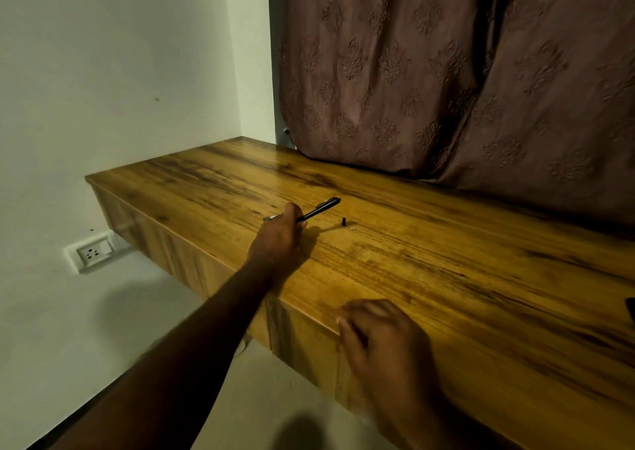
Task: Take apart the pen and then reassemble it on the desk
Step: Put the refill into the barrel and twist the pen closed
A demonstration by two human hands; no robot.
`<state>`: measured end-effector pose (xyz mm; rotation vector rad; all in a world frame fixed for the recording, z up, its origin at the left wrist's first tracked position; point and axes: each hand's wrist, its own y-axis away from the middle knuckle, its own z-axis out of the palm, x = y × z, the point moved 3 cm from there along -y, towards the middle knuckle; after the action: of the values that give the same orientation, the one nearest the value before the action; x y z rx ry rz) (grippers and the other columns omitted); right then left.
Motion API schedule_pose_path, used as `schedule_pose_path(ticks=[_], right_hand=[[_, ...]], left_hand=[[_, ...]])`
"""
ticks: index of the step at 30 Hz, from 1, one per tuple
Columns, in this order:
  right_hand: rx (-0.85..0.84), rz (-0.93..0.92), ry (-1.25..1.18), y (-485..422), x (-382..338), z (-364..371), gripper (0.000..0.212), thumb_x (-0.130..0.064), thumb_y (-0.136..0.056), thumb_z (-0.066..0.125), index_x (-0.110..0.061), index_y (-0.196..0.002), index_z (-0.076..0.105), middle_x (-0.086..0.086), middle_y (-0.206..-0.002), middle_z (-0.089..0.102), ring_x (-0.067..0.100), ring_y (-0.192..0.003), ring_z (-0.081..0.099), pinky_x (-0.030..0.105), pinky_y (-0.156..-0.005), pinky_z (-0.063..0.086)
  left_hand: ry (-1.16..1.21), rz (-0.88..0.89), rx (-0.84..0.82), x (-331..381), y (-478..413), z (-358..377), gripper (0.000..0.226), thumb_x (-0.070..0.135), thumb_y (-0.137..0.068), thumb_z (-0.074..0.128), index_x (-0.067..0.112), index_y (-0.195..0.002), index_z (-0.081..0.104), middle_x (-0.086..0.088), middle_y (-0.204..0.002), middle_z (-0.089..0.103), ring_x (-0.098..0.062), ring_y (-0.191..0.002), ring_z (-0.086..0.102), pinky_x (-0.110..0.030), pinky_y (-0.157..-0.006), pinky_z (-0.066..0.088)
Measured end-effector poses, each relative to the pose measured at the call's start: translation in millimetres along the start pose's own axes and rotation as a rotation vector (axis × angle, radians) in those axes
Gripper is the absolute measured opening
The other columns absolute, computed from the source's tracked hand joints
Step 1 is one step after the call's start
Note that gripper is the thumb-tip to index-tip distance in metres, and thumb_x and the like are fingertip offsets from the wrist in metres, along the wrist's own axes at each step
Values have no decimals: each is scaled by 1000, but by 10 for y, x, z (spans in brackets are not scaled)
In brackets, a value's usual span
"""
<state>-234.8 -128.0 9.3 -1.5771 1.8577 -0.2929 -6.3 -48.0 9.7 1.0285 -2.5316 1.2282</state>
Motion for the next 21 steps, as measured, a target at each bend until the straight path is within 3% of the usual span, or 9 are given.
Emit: schedule_pose_path(ticks=[2, 4, 8, 10, 12, 17, 21], right_hand=[[-60, 209, -236, -231, 87, -111, 14, -28, -90, 60, -24, -94, 74, -12, -90, 71, 4, -82, 64, 28, -73, 56], [-103, 333, -501, -518, 211, -179, 12, -25, -90, 62, -23, -96, 72, -12, -90, 71, 1, -83, 65, 22, -75, 53], [-55, 474, -824, -1055, 541, -84, 10, -17, -92, 61, -15, -86, 69, 2, -79, 71, 1, -57, 60, 18, -49, 45], [-61, 599, -970, -1156, 688, 86, 10, -15, -93, 59, -10, -90, 66, 9, -83, 70, 7, -57, 59, 20, -45, 45], [-59, 675, -1051, -1194, 779, 221, 10, -13, -94, 58, -7, -91, 65, 12, -86, 69, 14, -61, 59, 23, -46, 45], [-22, 625, -1117, -1242, 798, 371, 12, -13, -94, 57, -7, -88, 65, 9, -83, 68, 13, -58, 56, 24, -46, 44], [-41, 546, -1123, -1231, 794, 416, 12, -13, -94, 57, -6, -89, 66, 8, -81, 69, 12, -58, 55, 25, -48, 41]], left_hand=[[14, -18, -8, -23, -16, 11, 16, 30, -96, 50, 27, -90, 36, 10, -69, 51, -4, -54, 46, -16, -47, 25], [26, -11, -28, -46, -17, 37, 15, 28, -96, 51, 26, -91, 36, 7, -74, 54, -14, -62, 53, -22, -52, 30], [27, 29, 8, -86, 2, 60, 19, 20, -94, 54, 20, -109, 42, 0, -94, 57, -17, -82, 55, -23, -63, 40], [77, 54, 67, -39, 20, 14, 26, 15, -97, 45, 13, -123, 44, -6, -108, 56, -19, -95, 55, -30, -76, 46], [187, 40, 142, 35, 36, -51, 30, 18, -99, 35, 8, -125, 46, -10, -107, 57, -20, -94, 55, -34, -77, 46], [338, -123, 257, 199, -63, 29, 23, 27, -99, 40, 13, -112, 51, -2, -89, 58, -14, -77, 55, -30, -68, 44], [540, -234, 159, 451, -103, 229, 8, 24, -97, 48, 18, -95, 53, 7, -75, 53, -2, -67, 50, -19, -62, 40]])
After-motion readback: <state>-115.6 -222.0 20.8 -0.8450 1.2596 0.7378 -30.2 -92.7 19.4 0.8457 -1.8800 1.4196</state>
